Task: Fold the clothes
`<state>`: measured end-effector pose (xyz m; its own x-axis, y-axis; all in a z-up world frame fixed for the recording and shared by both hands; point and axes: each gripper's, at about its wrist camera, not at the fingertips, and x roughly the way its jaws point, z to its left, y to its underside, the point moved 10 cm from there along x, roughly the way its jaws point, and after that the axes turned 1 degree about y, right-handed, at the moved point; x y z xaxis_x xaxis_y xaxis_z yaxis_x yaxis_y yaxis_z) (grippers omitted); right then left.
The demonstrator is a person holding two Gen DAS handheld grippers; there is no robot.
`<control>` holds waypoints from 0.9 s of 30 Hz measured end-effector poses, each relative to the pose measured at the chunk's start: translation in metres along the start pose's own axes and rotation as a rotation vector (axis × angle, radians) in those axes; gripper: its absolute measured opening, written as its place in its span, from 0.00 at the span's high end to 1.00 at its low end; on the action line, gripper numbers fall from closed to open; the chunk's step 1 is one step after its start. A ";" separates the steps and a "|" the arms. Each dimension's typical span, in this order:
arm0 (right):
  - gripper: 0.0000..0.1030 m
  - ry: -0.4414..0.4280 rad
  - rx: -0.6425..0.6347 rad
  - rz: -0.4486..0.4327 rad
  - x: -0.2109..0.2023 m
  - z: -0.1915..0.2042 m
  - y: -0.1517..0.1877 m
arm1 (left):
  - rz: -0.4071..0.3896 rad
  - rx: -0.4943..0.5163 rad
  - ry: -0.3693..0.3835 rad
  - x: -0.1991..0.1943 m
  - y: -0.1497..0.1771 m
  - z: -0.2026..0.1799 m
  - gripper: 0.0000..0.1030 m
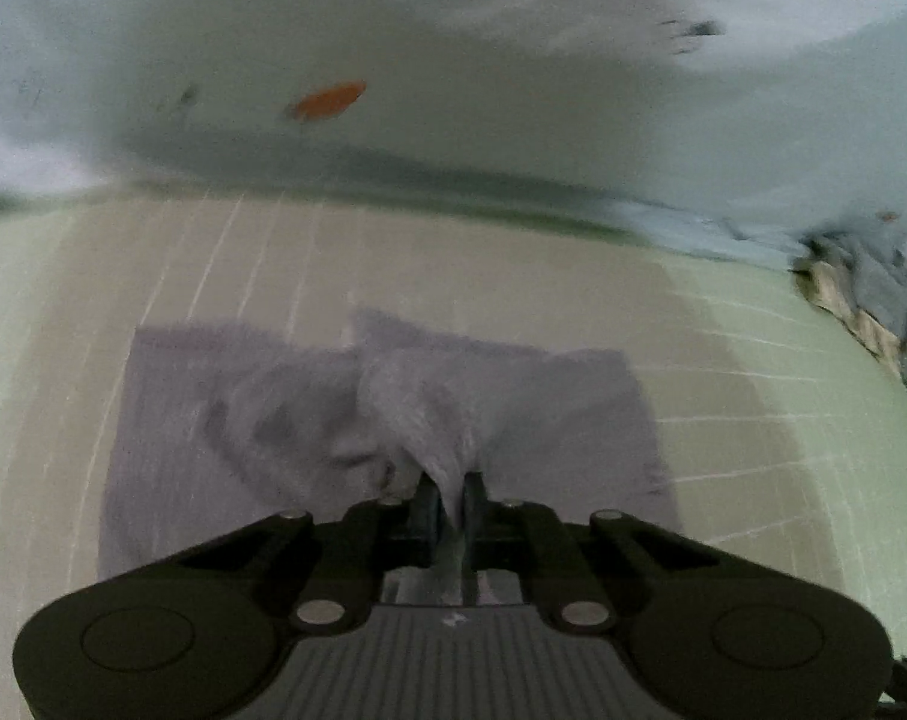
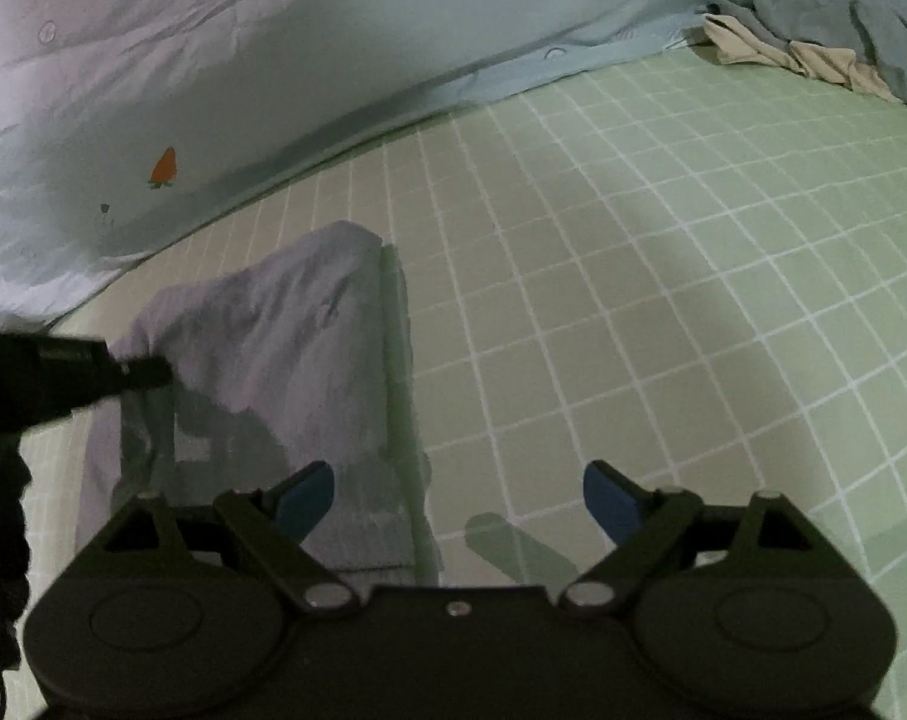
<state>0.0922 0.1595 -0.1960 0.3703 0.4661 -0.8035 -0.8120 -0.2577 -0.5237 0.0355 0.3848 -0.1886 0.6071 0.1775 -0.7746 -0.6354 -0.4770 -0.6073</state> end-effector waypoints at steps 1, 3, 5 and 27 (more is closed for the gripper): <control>0.12 -0.004 -0.004 0.000 0.000 0.001 0.001 | -0.021 0.021 0.011 -0.007 -0.003 -0.008 0.93; 0.12 -0.013 -0.012 0.000 -0.002 0.004 0.000 | -0.067 0.045 0.035 -0.026 -0.010 -0.019 0.93; 0.12 -0.026 -0.022 -0.003 -0.001 0.010 -0.004 | -0.104 0.055 0.060 -0.045 -0.020 -0.024 0.94; 0.12 -0.120 -0.184 0.105 0.034 0.098 0.013 | 0.092 -0.408 -0.038 -0.045 0.063 0.139 0.46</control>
<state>0.0498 0.2550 -0.2025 0.2225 0.5231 -0.8227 -0.7433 -0.4550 -0.4903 -0.0982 0.4665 -0.2166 0.5339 0.1462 -0.8328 -0.4406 -0.7925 -0.4216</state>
